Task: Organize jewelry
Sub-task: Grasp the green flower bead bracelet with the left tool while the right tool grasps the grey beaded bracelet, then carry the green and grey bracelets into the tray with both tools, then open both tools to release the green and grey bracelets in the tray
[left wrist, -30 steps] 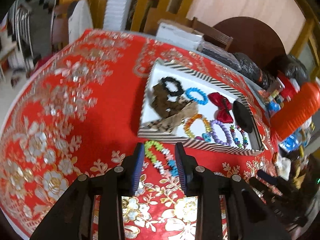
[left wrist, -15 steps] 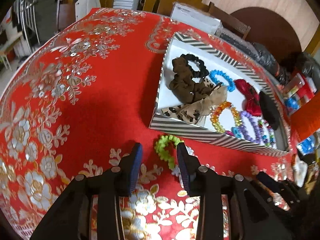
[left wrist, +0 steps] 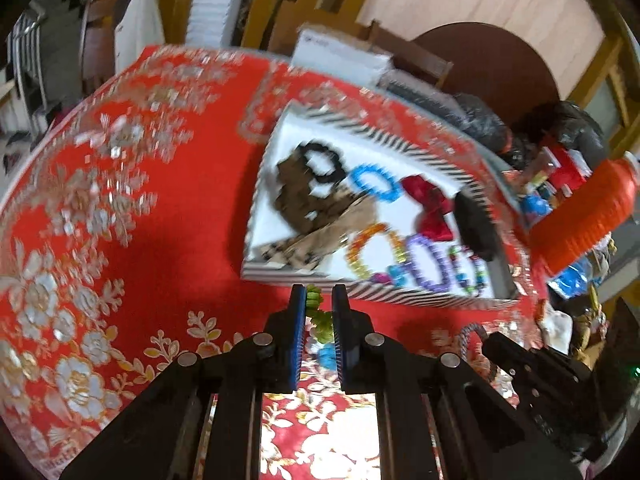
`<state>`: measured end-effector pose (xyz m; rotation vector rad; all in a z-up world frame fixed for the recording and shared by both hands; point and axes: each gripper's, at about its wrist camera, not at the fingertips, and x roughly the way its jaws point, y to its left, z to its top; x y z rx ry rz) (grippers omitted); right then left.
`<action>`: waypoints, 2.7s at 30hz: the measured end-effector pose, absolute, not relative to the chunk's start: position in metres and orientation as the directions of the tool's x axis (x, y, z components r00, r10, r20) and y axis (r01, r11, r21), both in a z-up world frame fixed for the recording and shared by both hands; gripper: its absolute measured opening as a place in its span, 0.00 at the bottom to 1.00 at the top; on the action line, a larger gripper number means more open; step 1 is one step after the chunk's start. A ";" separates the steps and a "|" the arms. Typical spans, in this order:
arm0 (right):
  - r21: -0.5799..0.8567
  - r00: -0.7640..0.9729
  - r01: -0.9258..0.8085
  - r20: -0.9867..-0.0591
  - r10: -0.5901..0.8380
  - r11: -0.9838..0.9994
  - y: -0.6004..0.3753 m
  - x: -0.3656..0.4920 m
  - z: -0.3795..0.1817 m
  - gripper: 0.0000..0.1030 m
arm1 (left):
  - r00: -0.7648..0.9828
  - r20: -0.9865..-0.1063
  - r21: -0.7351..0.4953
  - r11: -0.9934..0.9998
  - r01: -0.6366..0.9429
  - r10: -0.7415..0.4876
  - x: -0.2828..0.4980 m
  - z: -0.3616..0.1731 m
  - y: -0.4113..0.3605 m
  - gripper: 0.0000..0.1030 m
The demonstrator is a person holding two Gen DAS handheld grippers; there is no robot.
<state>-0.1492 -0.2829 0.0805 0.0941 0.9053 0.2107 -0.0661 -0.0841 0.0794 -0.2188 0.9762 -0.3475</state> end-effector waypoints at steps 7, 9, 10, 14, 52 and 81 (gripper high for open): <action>0.177 0.647 -0.097 -0.737 0.197 0.979 -0.306 -0.157 0.107 0.07 | 0.567 -0.723 -0.304 0.919 0.252 -0.394 -0.071 0.127 -0.096 0.19; 0.170 0.656 -0.088 -0.731 0.186 0.982 -0.311 -0.158 0.113 0.07 | 0.580 -0.713 -0.291 0.919 0.265 -0.393 -0.070 0.138 -0.101 0.19; 0.169 0.661 -0.083 -0.728 0.181 0.982 -0.313 -0.158 0.116 0.07 | 0.585 -0.710 -0.284 0.919 0.273 -0.393 -0.070 0.143 -0.104 0.19; 0.169 0.677 -0.071 -0.716 0.172 0.983 -0.320 -0.159 0.125 0.07 | 0.602 -0.698 -0.256 0.920 0.297 -0.389 -0.069 0.155 -0.115 0.19; 0.138 0.624 0.004 -0.774 0.106 0.990 -0.362 -0.082 0.108 0.07 | 0.573 -0.732 -0.157 0.910 0.384 -0.368 0.010 0.139 -0.201 0.19; 0.158 0.562 0.042 -0.820 0.107 0.987 -0.355 -0.059 0.063 0.33 | 0.501 -0.817 -0.167 0.950 0.265 -0.284 0.033 0.059 -0.187 0.37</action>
